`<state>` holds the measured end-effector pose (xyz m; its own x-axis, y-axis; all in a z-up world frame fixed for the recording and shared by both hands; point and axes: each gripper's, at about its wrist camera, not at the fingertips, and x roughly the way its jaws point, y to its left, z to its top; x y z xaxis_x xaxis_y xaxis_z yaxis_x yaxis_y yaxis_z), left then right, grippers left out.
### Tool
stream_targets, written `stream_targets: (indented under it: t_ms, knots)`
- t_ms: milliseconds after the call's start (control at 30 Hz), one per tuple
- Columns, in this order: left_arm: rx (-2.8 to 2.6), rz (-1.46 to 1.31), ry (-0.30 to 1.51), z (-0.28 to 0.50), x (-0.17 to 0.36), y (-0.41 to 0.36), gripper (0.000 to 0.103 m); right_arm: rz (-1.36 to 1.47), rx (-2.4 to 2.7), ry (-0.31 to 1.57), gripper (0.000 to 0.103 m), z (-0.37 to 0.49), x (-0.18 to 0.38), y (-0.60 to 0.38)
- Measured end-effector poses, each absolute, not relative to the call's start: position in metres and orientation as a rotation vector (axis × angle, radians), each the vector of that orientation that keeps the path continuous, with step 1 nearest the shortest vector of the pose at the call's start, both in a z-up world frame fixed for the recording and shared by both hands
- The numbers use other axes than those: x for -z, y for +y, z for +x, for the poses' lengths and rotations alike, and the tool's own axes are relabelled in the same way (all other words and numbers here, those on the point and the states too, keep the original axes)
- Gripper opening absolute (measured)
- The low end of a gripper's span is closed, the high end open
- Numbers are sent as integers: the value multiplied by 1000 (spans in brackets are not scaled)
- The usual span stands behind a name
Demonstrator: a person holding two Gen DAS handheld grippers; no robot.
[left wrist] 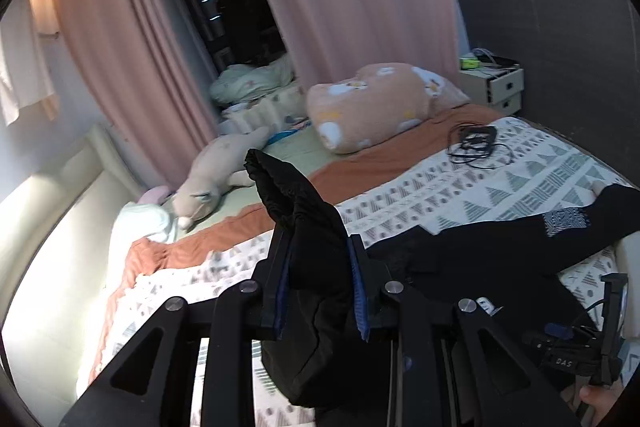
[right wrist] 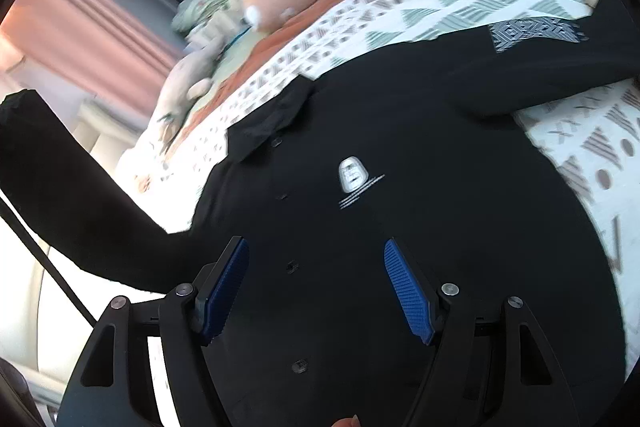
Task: Fold large clothes
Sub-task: 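Lift the sleeve with the left gripper, fold it across the shirt, release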
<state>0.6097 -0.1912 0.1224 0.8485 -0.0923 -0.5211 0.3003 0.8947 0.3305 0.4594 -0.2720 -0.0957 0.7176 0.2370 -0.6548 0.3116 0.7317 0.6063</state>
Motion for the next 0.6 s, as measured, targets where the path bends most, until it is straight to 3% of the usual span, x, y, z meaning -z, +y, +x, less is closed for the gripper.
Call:
stream_targets:
  t_ms: [267, 467, 533, 567, 600]
  knots:
    - [340, 403, 577, 631, -80, -272, 27, 867, 154, 766, 69, 441, 103, -311]
    - [430, 307, 721, 652, -27, -304, 29, 946, 205, 738, 69, 426, 110, -332]
    - [455, 285, 764, 655, -8, -311, 61, 967, 217, 724, 69, 421, 111, -341]
    - [476, 273, 780, 655, 0, -314, 102, 971, 223, 718, 69, 417, 111, -344]
    - [496, 259, 781, 654, 6, -315, 103, 976, 229, 713, 69, 414, 111, -347]
